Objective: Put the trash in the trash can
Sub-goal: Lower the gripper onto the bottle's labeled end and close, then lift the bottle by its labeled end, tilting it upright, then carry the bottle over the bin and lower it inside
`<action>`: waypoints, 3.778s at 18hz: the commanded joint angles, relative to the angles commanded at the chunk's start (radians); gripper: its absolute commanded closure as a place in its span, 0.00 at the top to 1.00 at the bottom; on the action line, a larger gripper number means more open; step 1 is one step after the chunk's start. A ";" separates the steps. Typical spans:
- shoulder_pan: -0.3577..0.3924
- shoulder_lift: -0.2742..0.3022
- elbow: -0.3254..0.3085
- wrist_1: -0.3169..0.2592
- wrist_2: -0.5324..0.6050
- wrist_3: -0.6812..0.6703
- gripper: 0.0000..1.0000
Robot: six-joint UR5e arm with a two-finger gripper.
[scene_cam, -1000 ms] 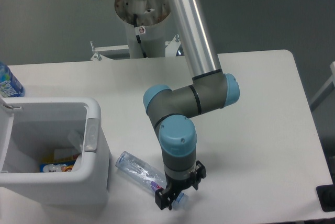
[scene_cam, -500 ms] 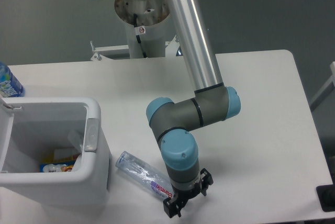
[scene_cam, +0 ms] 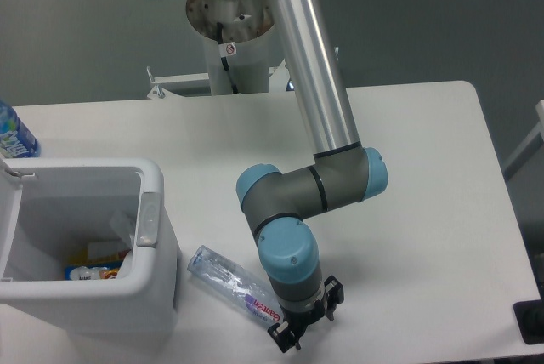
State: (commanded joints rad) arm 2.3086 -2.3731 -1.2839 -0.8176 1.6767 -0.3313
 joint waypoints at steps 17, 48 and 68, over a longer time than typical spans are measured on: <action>-0.020 0.017 -0.028 -0.005 -0.006 0.000 0.40; 0.104 0.192 0.034 0.024 -0.196 0.020 0.25; 0.052 0.428 0.215 0.160 -0.338 0.025 0.25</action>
State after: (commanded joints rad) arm 2.3610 -1.9451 -1.0691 -0.6581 1.3392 -0.3068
